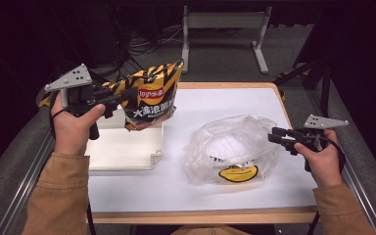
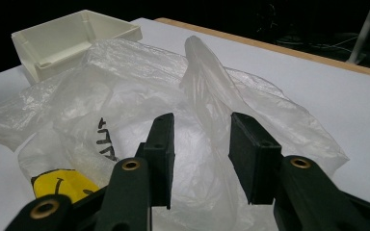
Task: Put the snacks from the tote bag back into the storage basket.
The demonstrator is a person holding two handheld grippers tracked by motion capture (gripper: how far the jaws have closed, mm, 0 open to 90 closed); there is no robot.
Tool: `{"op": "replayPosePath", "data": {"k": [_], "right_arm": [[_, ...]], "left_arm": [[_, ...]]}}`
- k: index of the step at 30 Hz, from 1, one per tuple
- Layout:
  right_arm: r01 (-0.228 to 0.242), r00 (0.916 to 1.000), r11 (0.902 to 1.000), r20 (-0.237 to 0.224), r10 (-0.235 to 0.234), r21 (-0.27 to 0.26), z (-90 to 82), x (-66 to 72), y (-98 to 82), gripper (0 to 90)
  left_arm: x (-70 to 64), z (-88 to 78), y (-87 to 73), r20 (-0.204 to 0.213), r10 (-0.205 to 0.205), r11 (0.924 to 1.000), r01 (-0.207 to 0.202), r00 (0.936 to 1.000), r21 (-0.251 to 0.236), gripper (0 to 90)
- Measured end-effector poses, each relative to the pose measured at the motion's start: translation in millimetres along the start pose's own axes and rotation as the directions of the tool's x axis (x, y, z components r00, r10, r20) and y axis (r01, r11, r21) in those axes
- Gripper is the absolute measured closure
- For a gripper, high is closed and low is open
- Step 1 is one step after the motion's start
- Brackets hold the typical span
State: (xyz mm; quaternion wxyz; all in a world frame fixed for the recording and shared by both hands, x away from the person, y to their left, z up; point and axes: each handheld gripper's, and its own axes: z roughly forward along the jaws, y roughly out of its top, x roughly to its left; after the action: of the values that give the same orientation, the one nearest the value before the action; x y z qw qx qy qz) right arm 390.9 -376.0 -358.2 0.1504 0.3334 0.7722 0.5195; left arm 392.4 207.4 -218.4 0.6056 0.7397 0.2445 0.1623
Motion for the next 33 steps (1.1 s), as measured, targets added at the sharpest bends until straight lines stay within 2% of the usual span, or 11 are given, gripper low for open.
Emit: {"op": "replayPosePath", "data": {"k": [7, 15, 20, 23, 28, 33], "right_arm": [[0.008, 1.0, 1.0, 0.005, -0.008, -0.001, -2.8, 3.7, 0.4, 61.5], [0.021, 0.9998, 0.9998, 0.007, -0.021, 0.0, -2.8, 9.5, 2.1, 61.1], [0.022, 0.9997, 0.9998, 0.012, -0.022, -0.001, -3.9, 11.3, 2.0, 61.1], [0.022, 0.9996, 0.9998, 0.017, -0.022, 0.002, -5.5, 12.9, 1.2, 61.1], [0.022, 0.9995, 0.9997, 0.023, -0.022, -0.003, -8.1, 13.5, 1.0, 61.1], [0.024, 0.9996, 0.9997, 0.015, -0.024, 0.006, -4.1, 13.7, 0.3, 61.0]], "left_arm": [[13.7, -10.8, -7.8, -0.06, -0.023, 0.9997, 0.022, 0.9979, -0.013, 83.0], [20.5, -14.4, -12.8, -0.102, 0.002, 0.9998, 0.0, 0.9948, 0.018, 83.0], [29.9, -14.3, -21.5, -0.148, 0.002, 0.9991, 0.004, 0.989, 0.042, 82.9], [39.1, -12.8, -29.5, -0.149, -0.023, 0.9988, 0.029, 0.9886, 0.04, 83.0], [51.2, -12.3, -43.5, -0.126, -0.056, 0.9976, 0.061, 0.9905, 0.033, 83.0], [60.4, -11.9, -57.1, -0.141, -0.087, 0.9952, 0.092, 0.9861, 0.032, 83.0]]}}
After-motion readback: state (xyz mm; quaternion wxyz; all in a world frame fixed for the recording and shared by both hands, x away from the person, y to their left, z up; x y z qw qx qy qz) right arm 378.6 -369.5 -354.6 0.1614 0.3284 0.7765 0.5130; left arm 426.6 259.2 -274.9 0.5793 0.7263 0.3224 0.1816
